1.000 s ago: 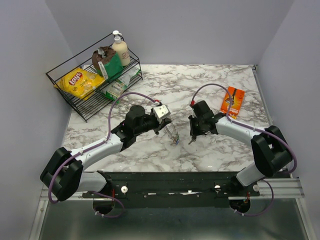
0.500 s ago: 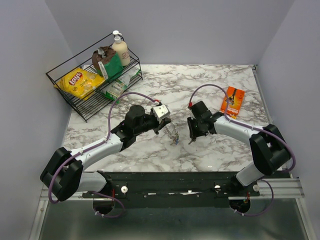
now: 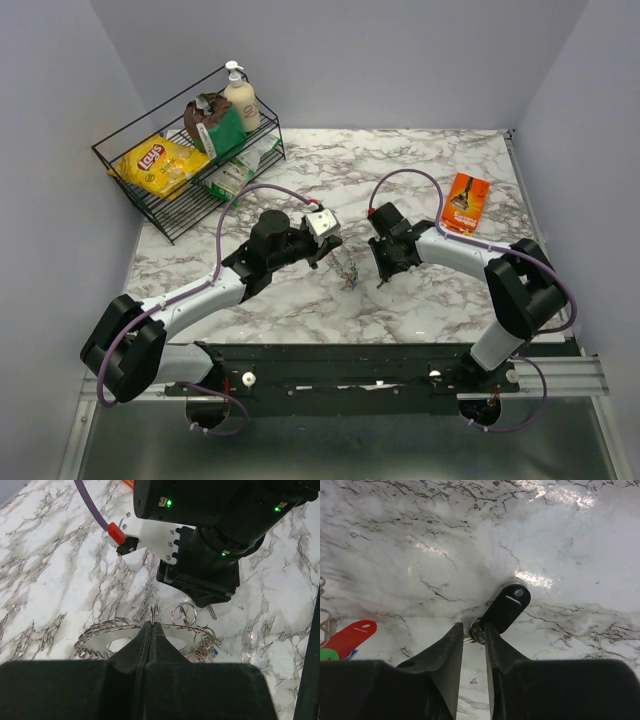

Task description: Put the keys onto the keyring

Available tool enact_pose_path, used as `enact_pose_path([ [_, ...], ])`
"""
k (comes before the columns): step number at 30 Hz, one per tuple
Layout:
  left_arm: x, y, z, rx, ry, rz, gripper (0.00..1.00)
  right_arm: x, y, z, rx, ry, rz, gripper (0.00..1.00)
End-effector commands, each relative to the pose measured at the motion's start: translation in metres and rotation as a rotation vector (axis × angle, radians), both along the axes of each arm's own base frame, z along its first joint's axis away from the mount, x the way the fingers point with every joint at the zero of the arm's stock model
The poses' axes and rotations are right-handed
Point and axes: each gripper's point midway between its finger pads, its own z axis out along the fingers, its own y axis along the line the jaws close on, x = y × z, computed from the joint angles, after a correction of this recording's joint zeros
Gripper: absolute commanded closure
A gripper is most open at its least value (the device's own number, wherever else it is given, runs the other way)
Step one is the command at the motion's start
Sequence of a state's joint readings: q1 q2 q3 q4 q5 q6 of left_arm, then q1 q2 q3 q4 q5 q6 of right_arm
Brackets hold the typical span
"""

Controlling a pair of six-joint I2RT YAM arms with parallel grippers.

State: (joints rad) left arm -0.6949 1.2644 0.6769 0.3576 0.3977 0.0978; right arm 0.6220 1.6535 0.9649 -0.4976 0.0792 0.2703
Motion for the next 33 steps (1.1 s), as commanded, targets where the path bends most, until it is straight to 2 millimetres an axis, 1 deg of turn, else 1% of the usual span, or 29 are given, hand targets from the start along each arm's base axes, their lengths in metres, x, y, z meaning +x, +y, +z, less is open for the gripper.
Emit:
enact_pose_path([
  [1, 0.003, -0.004, 0.018, -0.033, -0.048, -0.02, 1.0, -0.001, -0.01, -0.005, -0.073, 0.021, -0.01, 0.68],
  [4, 0.003, -0.005, 0.019, -0.034, -0.049, -0.021, 1.0, -0.001, -0.009, -0.005, -0.072, 0.023, -0.012, 0.72],
  [5, 0.003, -0.004, 0.018, -0.031, -0.048, -0.02, 1.0, -0.002, -0.009, -0.006, -0.071, 0.025, -0.013, 0.77],
  [8, 0.003, -0.004, 0.016, -0.03, -0.044, -0.02, 1.0, -0.001, -0.008, -0.005, -0.069, 0.023, -0.013, 0.82],
  [12, 0.003, -0.004, 0.016, -0.029, -0.043, -0.02, 1.0, 0.001, -0.008, 0.0, -0.061, 0.013, -0.017, 0.83],
  [16, 0.003, -0.004, 0.015, -0.028, -0.042, -0.018, 1.0, 0.0, -0.007, 0.001, -0.058, 0.012, -0.013, 0.89],
  [17, 0.003, -0.004, 0.015, -0.028, -0.042, -0.018, 1.0, 0.001, -0.006, 0.003, -0.055, 0.009, -0.014, 0.95],
  [20, 0.003, -0.003, 0.015, -0.029, -0.043, -0.017, 1.0, 0.001, -0.002, 0.004, -0.031, 0.01, -0.013, 1.0],
  [24, 0.003, -0.003, 0.015, -0.028, -0.042, -0.017, 1.0, 0.003, 0.006, 0.008, 0.004, 0.006, -0.001, 1.0],
  [28, 0.003, -0.002, 0.015, -0.028, -0.046, -0.014, 1.0, 0.007, 0.02, 0.021, 0.075, -0.021, 0.042, 1.0],
  [29, 0.003, -0.002, 0.015, -0.027, -0.045, -0.012, 1.0, 0.007, 0.022, 0.022, 0.087, -0.024, 0.054, 1.0],
  [30, 0.003, -0.003, 0.015, -0.027, -0.045, -0.014, 1.0, 0.004, 0.028, 0.023, 0.119, -0.014, 0.077, 1.0],
  [31, 0.003, -0.002, 0.015, -0.027, -0.045, -0.012, 1.0, 0.004, 0.03, 0.025, 0.131, -0.02, 0.091, 1.0],
  [33, 0.003, -0.003, 0.014, -0.025, -0.044, -0.016, 1.0, 0.002, 0.032, 0.022, 0.135, -0.004, 0.103, 1.0],
])
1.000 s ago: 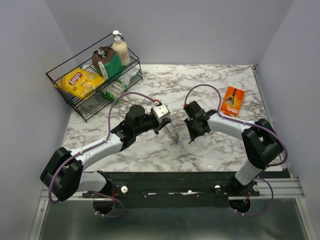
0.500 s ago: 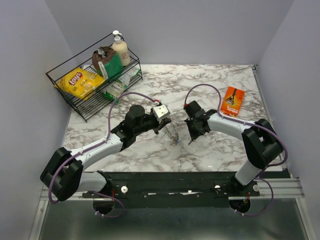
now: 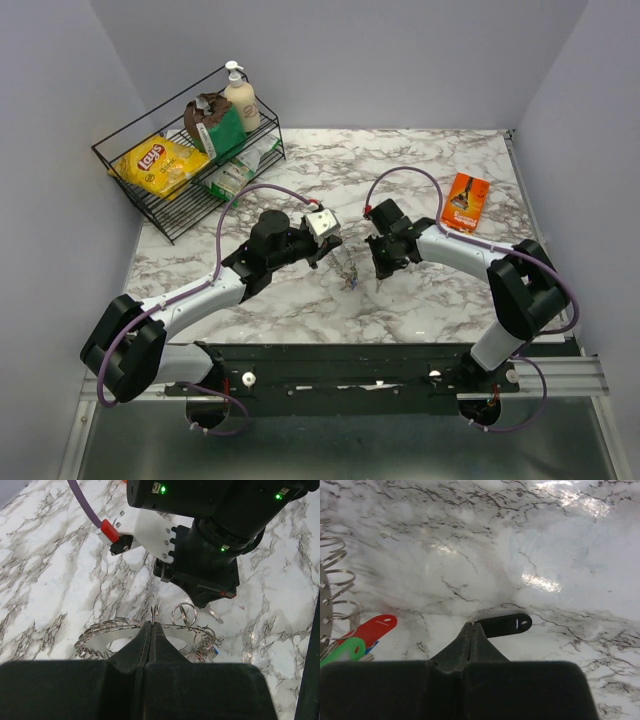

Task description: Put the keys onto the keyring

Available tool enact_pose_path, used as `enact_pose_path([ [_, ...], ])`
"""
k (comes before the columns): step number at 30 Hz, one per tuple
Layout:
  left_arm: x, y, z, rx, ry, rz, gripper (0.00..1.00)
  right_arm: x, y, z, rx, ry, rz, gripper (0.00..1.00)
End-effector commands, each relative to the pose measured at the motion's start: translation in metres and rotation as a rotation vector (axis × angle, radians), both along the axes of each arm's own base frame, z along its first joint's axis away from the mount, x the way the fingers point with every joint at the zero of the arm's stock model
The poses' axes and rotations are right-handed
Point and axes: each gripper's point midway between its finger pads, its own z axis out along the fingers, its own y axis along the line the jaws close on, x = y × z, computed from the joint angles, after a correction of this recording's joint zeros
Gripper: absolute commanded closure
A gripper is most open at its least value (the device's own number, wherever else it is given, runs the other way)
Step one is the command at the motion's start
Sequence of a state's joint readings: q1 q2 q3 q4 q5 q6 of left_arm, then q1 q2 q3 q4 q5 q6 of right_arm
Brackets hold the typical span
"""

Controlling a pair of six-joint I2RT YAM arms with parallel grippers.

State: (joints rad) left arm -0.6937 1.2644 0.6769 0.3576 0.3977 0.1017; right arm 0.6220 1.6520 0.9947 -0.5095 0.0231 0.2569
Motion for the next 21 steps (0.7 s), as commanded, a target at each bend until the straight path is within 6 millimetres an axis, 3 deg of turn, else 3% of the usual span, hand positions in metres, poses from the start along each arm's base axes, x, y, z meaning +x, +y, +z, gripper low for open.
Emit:
enact_pose_path([
  [1, 0.003, -0.003, 0.014, -0.028, -0.041, -0.013, 1.0, -0.001, 0.019, 0.011, 0.078, -0.006, 0.07, 1.0],
  [7, 0.003, -0.001, 0.013, -0.025, -0.043, -0.01, 1.0, -0.004, 0.011, 0.0, 0.042, 0.012, 0.056, 0.97],
  [11, 0.003, -0.002, 0.013, -0.026, -0.041, -0.012, 1.0, -0.002, 0.009, 0.0, 0.031, 0.004, 0.048, 0.89],
  [21, 0.002, -0.001, 0.014, -0.027, -0.042, -0.012, 1.0, -0.004, 0.008, -0.008, 0.021, 0.02, 0.046, 0.79],
])
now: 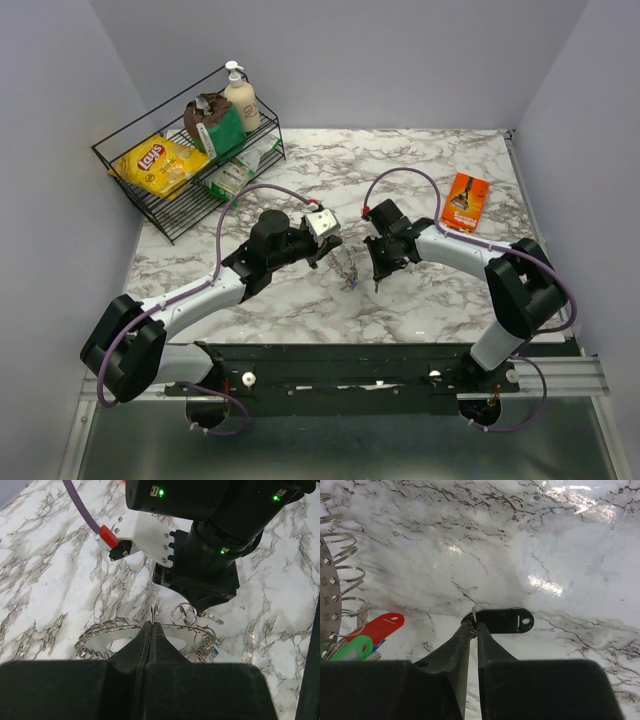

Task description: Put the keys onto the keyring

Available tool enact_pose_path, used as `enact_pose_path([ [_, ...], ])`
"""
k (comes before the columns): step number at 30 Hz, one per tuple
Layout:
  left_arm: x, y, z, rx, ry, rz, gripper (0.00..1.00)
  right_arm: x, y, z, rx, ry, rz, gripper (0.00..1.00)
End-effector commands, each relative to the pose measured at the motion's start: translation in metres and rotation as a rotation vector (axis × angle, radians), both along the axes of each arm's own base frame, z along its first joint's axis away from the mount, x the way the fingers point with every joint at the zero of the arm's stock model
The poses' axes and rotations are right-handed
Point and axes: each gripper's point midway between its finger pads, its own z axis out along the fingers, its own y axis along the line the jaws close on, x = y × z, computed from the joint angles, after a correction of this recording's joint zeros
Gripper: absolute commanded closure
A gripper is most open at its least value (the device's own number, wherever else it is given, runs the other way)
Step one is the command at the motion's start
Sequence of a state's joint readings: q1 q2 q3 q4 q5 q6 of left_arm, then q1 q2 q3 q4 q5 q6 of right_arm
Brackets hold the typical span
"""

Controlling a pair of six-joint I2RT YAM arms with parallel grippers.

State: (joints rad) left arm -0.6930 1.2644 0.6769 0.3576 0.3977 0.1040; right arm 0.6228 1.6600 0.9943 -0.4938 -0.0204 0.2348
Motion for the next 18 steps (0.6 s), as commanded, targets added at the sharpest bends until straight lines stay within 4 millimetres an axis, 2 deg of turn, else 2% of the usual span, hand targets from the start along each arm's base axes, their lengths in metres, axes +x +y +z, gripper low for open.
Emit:
enact_pose_path([
  [1, 0.0024, -0.0013, 0.0137, -0.028, -0.04, -0.01, 1.0, -0.0015, 0.0006, -0.0063, -0.009, 0.005, 0.008, 0.79],
  [13, 0.0019, -0.0007, 0.0135, -0.026, -0.042, -0.011, 1.0, 0.0003, 0.006, -0.0107, 0.007, 0.013, 0.012, 0.81],
  [18, 0.002, -0.0003, 0.0134, -0.022, -0.044, -0.01, 1.0, 0.0002, 0.0073, -0.0099, 0.013, 0.015, 0.015, 0.85],
])
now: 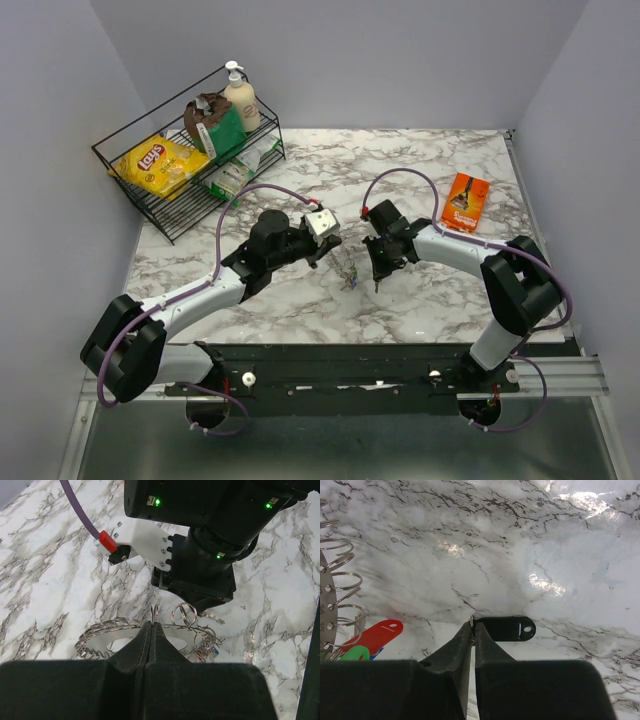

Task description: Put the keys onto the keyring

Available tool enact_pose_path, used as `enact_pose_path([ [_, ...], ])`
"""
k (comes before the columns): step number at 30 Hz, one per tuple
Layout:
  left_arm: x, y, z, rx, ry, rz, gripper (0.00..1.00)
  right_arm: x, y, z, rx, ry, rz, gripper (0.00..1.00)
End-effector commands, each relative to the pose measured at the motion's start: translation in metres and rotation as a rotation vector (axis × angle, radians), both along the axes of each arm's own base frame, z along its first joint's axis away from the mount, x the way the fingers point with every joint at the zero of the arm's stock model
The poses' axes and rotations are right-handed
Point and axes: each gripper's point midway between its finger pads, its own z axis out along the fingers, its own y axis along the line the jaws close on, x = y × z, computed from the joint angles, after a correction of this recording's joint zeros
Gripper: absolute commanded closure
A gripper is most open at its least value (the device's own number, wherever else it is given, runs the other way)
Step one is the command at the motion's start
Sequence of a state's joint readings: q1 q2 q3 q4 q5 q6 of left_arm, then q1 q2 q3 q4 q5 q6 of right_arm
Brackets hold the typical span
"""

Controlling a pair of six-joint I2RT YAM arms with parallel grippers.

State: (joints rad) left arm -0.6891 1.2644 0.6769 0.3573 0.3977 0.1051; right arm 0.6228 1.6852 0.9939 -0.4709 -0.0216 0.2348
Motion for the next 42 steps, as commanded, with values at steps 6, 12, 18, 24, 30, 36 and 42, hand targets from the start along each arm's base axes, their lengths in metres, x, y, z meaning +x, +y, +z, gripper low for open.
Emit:
enact_pose_path([
  [6, 0.002, -0.002, 0.014, -0.024, -0.043, -0.014, 1.0, -0.003, 0.003, 0.001, 0.007, 0.01, 0.015, 0.85],
  [12, 0.002, -0.003, 0.013, -0.021, -0.039, -0.015, 1.0, -0.005, 0.0, 0.001, -0.008, 0.016, 0.016, 0.82],
  [18, 0.002, -0.004, 0.013, -0.019, -0.035, -0.02, 1.0, -0.006, -0.002, 0.0, -0.019, 0.019, 0.011, 0.8],
  [24, 0.002, -0.004, 0.012, -0.019, -0.032, -0.021, 1.0, -0.005, -0.003, 0.002, -0.029, 0.016, 0.009, 0.82],
  [30, 0.003, -0.003, 0.012, -0.017, -0.03, -0.016, 1.0, -0.005, -0.004, 0.001, -0.032, 0.019, 0.009, 0.99],
  [36, 0.002, -0.002, 0.013, -0.019, -0.032, -0.016, 1.0, -0.003, -0.005, 0.011, -0.024, -0.013, 0.026, 1.0],
  [42, -0.002, 0.0, 0.016, -0.017, -0.032, -0.018, 1.0, 0.004, 0.003, 0.034, 0.039, -0.099, 0.086, 1.0],
])
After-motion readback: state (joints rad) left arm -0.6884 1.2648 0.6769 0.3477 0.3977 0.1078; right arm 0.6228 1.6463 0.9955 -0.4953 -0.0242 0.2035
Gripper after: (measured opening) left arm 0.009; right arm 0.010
